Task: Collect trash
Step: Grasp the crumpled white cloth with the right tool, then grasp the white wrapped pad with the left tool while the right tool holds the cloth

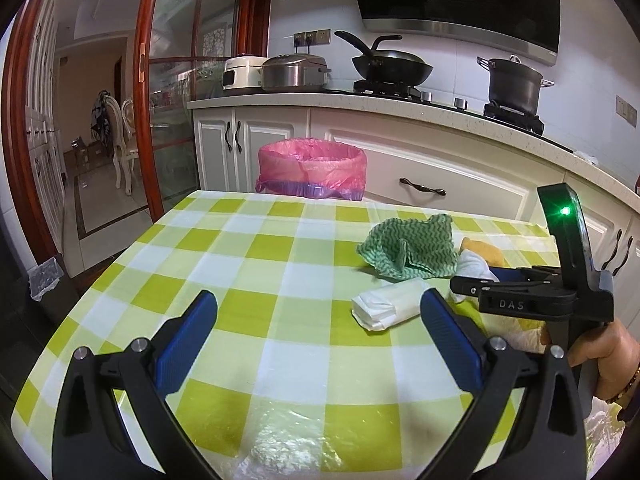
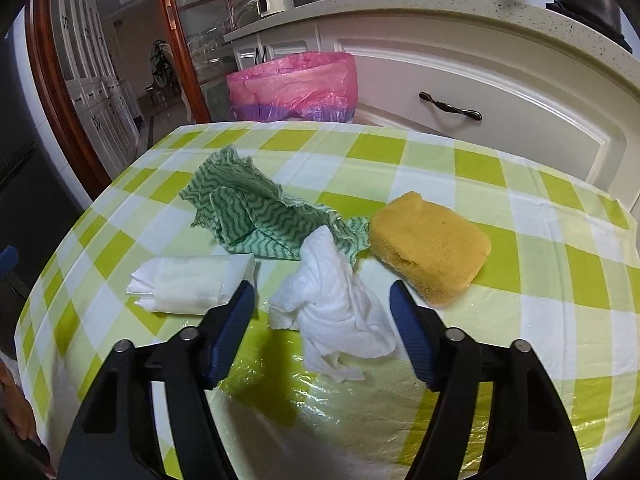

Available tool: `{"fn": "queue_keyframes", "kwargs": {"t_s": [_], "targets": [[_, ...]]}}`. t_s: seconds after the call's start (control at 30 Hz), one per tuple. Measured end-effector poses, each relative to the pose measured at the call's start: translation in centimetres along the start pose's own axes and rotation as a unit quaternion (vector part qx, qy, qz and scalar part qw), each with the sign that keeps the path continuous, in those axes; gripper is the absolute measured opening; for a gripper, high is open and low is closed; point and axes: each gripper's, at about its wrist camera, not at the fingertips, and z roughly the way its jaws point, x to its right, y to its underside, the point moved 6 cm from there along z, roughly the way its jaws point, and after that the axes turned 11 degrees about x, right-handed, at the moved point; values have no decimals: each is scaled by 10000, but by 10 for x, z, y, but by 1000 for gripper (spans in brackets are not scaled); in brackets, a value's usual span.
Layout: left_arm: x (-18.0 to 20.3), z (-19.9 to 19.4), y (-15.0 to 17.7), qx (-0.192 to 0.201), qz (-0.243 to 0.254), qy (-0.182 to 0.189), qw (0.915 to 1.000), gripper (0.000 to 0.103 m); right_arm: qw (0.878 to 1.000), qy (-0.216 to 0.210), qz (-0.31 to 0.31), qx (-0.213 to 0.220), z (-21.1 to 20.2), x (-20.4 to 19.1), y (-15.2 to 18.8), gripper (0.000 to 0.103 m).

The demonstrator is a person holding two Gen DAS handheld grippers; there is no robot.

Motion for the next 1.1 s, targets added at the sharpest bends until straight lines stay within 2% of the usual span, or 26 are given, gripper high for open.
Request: {"fn": "queue_keyframes", "kwargs": {"t_s": [0.1,0.17,0.27,0.4,0.57,0.63,0.67,0.8,0.87,1.03,1.1], "targets": [[2,0,1,-19,33,3,10000,98,10000,-20,43,-24,-1,1,1,51],[3,-1,1,-11,32,1,10000,98,10000,-42,66,-14,-2,1,2,49],[6,-2,0,7,31,18,10000,98,9999,-53,59,103,-8,1,2,37],[9,-5,-1,16,77,30,10000,98,9999,-78,91,124,-14,3,4,34],[13,-8,-3,22,81,51,10000,98,9998,-37,152,115,-17,7,6,37],[15,-10,-4,40,96,56,9999,98,9997,9,210,127,-17,9,4,54],[16,-11,-5,55,113,61,9999,98,9996,23,219,181,-17,9,2,58],[17,-11,-4,46,159,59,9998,98,9996,91,124,228,-16,8,-5,59],[16,-12,-4,38,151,47,9999,98,9997,74,79,201,-13,6,-6,55],[12,-10,-4,19,115,7,9999,98,9999,24,18,132,-12,2,0,31],[11,-8,-3,-4,70,11,10000,98,9999,-15,17,138,-15,0,4,24]]}}
